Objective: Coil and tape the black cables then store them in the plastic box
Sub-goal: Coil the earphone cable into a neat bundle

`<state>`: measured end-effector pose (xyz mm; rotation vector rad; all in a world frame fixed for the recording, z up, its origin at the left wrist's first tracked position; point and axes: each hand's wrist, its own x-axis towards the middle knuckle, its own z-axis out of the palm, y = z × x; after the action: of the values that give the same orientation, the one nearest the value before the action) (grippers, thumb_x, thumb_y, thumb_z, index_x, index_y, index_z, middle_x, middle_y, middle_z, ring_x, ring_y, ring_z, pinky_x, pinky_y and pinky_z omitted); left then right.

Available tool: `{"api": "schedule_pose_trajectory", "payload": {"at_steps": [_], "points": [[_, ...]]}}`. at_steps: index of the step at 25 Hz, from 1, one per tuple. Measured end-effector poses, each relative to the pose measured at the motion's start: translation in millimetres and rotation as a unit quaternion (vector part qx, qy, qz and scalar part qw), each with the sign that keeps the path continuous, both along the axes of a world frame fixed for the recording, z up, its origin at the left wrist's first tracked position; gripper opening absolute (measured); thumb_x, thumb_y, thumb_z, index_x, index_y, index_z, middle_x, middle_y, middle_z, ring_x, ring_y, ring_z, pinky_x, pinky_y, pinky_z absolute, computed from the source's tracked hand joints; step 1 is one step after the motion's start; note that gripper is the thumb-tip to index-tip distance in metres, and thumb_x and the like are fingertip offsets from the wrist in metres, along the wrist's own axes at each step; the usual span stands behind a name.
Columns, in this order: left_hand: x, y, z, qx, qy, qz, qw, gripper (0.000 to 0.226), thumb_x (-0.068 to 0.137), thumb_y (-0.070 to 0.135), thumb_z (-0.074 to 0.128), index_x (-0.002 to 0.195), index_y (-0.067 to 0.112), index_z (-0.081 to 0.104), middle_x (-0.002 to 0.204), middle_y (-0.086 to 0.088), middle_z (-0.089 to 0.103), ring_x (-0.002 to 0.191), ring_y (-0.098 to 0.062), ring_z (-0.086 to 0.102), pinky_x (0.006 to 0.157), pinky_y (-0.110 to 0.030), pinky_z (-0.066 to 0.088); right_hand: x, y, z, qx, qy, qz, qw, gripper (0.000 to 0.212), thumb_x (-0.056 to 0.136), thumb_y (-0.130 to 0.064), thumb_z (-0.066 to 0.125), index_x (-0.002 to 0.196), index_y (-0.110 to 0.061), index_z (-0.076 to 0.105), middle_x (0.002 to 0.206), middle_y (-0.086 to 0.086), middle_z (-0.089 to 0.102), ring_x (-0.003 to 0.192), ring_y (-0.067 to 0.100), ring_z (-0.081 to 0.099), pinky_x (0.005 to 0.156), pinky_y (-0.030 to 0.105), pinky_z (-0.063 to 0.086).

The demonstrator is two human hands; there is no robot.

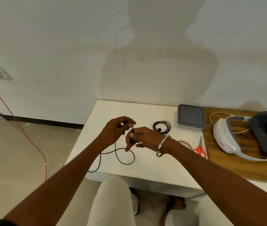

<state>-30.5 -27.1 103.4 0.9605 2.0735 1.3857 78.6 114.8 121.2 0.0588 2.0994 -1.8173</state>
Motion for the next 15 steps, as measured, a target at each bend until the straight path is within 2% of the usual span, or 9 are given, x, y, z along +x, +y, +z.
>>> {"api": "schedule_pose_trajectory", "payload": {"at_steps": [2, 3, 5, 6, 10, 12, 15], "points": [[5, -1, -7, 0.048, -0.097, -0.015, 0.994, 0.017, 0.087, 0.028, 0.058, 0.094, 0.033, 0.072, 0.091, -0.006, 0.066, 0.087, -0.028, 0.059, 0.077, -0.043, 0.048, 0, -2, 4, -0.110, -0.005, -0.038, 0.993, 0.028, 0.100, -0.025, 0.038, 0.083, -0.018, 0.059, 0.087, 0.006, 0.065, 0.091, 0.020, 0.066, 0.090, 0.043, 0.041], [7, -2, -10, 0.066, -0.128, -0.014, 0.990, 0.021, 0.088, 0.021, 0.055, 0.093, 0.031, 0.073, 0.089, -0.007, 0.066, 0.087, -0.025, 0.060, 0.078, -0.041, 0.048, 0, -2, 6, -0.158, -0.005, -0.052, 0.986, 0.029, 0.100, -0.022, 0.037, 0.083, -0.016, 0.059, 0.086, 0.007, 0.062, 0.091, 0.025, 0.065, 0.090, 0.046, 0.042], [12, -3, -12, 0.075, -0.142, -0.014, 0.987, 0.046, 0.092, -0.003, 0.043, 0.084, 0.032, 0.071, 0.071, 0.001, 0.064, 0.073, -0.010, 0.061, 0.072, -0.027, 0.049, -1, -2, 9, -0.228, -0.003, -0.075, 0.971, 0.029, 0.100, -0.019, 0.037, 0.084, -0.012, 0.060, 0.085, 0.011, 0.059, 0.093, 0.034, 0.060, 0.094, 0.054, 0.042], [14, -3, -13, 0.070, -0.141, -0.010, 0.988, 0.050, 0.092, -0.009, 0.039, 0.080, 0.030, 0.068, 0.064, 0.006, 0.060, 0.065, -0.004, 0.058, 0.067, -0.021, 0.047, -2, -3, 10, -0.260, 0.001, -0.083, 0.962, 0.028, 0.099, -0.018, 0.038, 0.084, -0.010, 0.060, 0.084, 0.012, 0.059, 0.091, 0.036, 0.060, 0.096, 0.057, 0.042], [23, -1, -15, 0.000, -0.139, 0.010, 0.990, 0.026, 0.097, 0.005, 0.046, 0.074, 0.014, 0.055, 0.065, 0.005, 0.054, 0.062, -0.007, 0.049, 0.059, -0.018, 0.040, -5, -6, 20, -0.391, 0.034, -0.144, 0.908, 0.028, 0.098, -0.014, 0.032, 0.082, -0.007, 0.054, 0.079, 0.010, 0.057, 0.080, 0.031, 0.064, 0.096, 0.061, 0.039], [32, 0, -21, -0.041, -0.139, -0.029, 0.989, 0.023, 0.100, 0.021, 0.048, 0.086, 0.014, 0.065, 0.069, 0.002, 0.054, 0.063, -0.006, 0.047, 0.063, -0.018, 0.041, -11, -5, 27, -0.411, 0.069, -0.197, 0.888, 0.028, 0.099, -0.014, 0.031, 0.082, -0.009, 0.053, 0.081, 0.009, 0.058, 0.083, 0.029, 0.065, 0.098, 0.060, 0.038], [45, 2, -28, -0.047, -0.149, -0.063, 0.986, 0.029, 0.103, 0.020, 0.039, 0.116, 0.010, 0.064, 0.071, -0.001, 0.047, 0.059, -0.004, 0.042, 0.060, -0.015, 0.038, -17, 1, 32, -0.322, 0.119, -0.267, 0.901, 0.031, 0.100, -0.015, 0.031, 0.083, -0.015, 0.056, 0.081, 0.001, 0.065, 0.094, 0.026, 0.067, 0.098, 0.053, 0.038]]}}
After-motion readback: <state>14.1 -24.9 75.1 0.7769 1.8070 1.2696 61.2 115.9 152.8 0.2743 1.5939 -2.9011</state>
